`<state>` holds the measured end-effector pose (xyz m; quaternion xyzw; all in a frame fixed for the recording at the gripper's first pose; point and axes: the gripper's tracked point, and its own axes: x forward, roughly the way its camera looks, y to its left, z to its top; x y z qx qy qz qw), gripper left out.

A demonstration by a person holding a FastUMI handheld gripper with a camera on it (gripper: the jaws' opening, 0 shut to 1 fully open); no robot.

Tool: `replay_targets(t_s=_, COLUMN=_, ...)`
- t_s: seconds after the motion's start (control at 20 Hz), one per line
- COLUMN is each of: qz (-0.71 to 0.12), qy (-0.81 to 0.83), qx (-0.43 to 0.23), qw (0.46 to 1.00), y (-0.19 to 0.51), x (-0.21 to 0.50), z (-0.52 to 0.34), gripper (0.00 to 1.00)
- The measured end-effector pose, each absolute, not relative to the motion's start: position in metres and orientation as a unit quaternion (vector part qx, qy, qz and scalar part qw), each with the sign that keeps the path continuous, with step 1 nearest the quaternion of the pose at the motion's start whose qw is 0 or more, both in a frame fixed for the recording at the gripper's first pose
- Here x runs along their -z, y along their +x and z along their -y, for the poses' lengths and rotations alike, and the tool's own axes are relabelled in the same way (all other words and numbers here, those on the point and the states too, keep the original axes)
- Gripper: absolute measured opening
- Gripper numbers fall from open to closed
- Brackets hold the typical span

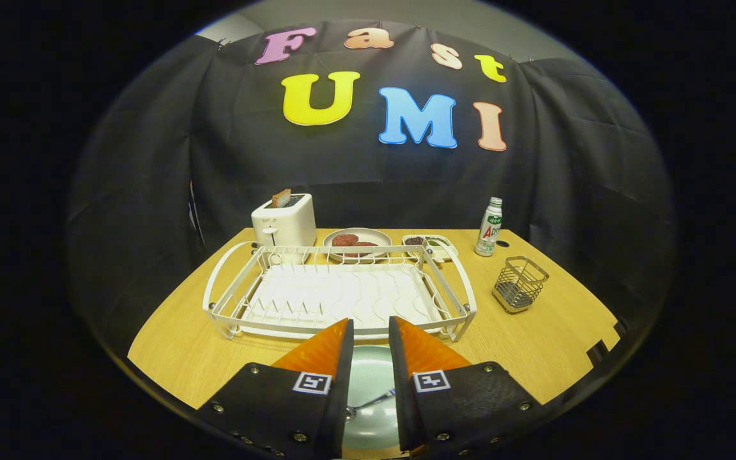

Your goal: Take the plate from the dish rack, then take the spoon from the basket and place it into the plate.

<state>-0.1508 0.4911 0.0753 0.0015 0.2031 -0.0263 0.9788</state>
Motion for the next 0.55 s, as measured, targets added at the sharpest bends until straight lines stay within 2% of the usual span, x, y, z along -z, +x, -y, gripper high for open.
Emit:
replay_targets(t_s=0.2, qz=-0.185, qy=-0.002, qx=0.025, qw=0.982, y=-0.141, x=-0.101, z=-0.488, gripper=0.32)
replay_targets(t_s=0.55, qz=-0.093, qy=0.001, qx=0.026, qw=0.995, y=-0.121, x=-0.207, z=-0.457, gripper=0.32)
